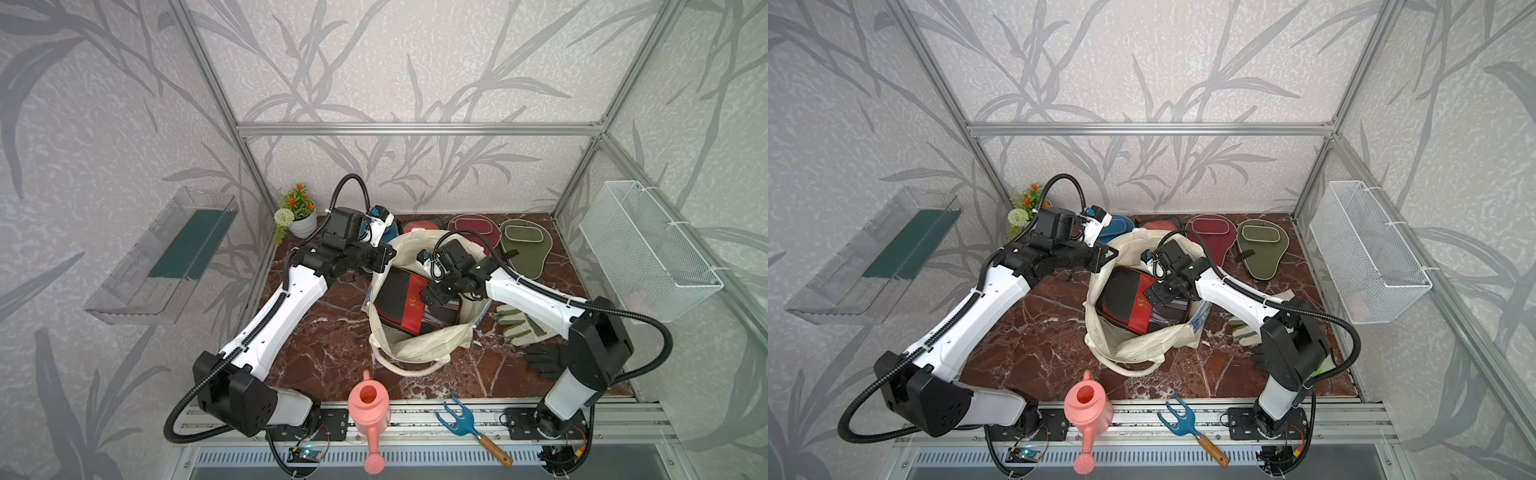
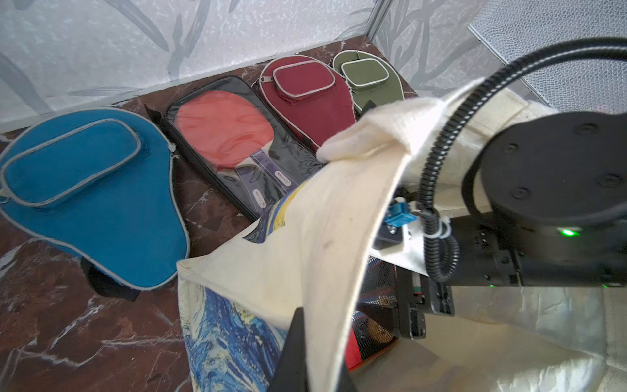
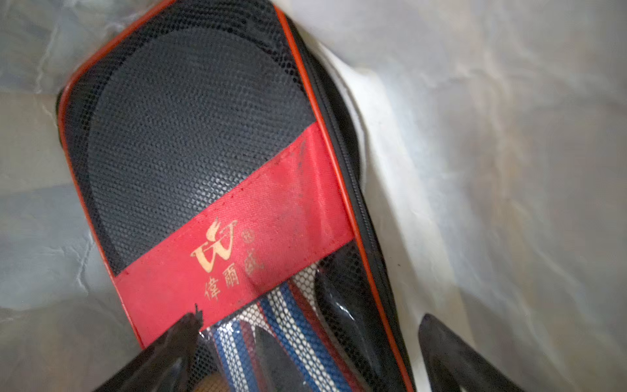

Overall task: Remove the ping pong set from the canvas bag
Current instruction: Pick up the ping pong set from the canvas bag.

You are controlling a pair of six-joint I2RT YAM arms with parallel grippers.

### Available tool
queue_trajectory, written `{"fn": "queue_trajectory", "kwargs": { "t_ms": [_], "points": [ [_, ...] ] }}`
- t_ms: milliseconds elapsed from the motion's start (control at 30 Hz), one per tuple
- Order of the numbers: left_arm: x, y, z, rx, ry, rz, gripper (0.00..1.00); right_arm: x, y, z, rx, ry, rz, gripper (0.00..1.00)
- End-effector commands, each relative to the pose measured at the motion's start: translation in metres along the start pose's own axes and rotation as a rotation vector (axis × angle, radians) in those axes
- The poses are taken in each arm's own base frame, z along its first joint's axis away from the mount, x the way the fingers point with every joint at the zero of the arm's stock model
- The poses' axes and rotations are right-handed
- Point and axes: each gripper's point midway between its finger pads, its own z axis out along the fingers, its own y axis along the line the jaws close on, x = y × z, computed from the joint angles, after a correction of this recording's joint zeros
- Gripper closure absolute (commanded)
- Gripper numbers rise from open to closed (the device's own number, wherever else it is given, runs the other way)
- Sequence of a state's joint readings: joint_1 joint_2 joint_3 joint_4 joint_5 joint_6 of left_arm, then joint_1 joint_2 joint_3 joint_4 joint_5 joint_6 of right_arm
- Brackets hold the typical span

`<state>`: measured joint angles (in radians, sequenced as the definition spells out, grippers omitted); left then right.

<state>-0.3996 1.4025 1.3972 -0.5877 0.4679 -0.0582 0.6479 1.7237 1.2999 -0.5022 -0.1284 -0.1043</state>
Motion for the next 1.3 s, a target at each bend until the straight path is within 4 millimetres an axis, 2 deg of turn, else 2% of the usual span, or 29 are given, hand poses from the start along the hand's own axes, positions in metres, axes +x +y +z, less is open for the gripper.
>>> {"fn": "queue_trajectory", "kwargs": {
  "t_ms": [0, 100, 233, 400, 467, 567, 867, 1000, 1267],
  "points": [
    [-0.033, -0.03, -0.007, 0.141, -0.136, 0.109, 1.0, -0.001, 0.002, 0.02, -0.159, -0.002, 0.072, 0.01],
    [-0.03, -0.039, -0.001, 0.218, -0.137, 0.137, 1.0, 0.006, -0.001, 0.039, -0.257, 0.038, 0.136, 0.01],
    [-0.026, -0.049, 0.007, 0.306, -0.113, 0.147, 1.0, 0.028, -0.003, 0.062, -0.325, 0.125, 0.192, 0.01],
    [-0.025, -0.048, 0.012, 0.316, -0.11, 0.152, 1.0, 0.052, 0.018, 0.062, -0.484, 0.198, 0.241, 0.0],
    [-0.025, -0.046, 0.014, 0.309, -0.11, 0.153, 1.0, 0.059, 0.021, 0.06, -0.501, 0.217, 0.247, 0.05],
    [-0.023, -0.043, 0.017, 0.301, -0.101, 0.142, 1.0, 0.064, 0.021, 0.055, -0.501, 0.231, 0.257, 0.24],
    [-0.022, -0.03, 0.016, 0.204, -0.084, 0.114, 1.0, 0.046, 0.006, 0.016, -0.411, 0.19, 0.189, 0.99],
    [-0.017, -0.02, 0.014, 0.14, -0.06, 0.1, 1.0, 0.028, 0.001, -0.009, -0.358, 0.139, 0.142, 1.0],
    [-0.011, -0.005, 0.016, 0.05, -0.011, 0.055, 1.0, -0.006, 0.006, -0.072, -0.284, -0.033, 0.019, 1.0]
  ]
}}
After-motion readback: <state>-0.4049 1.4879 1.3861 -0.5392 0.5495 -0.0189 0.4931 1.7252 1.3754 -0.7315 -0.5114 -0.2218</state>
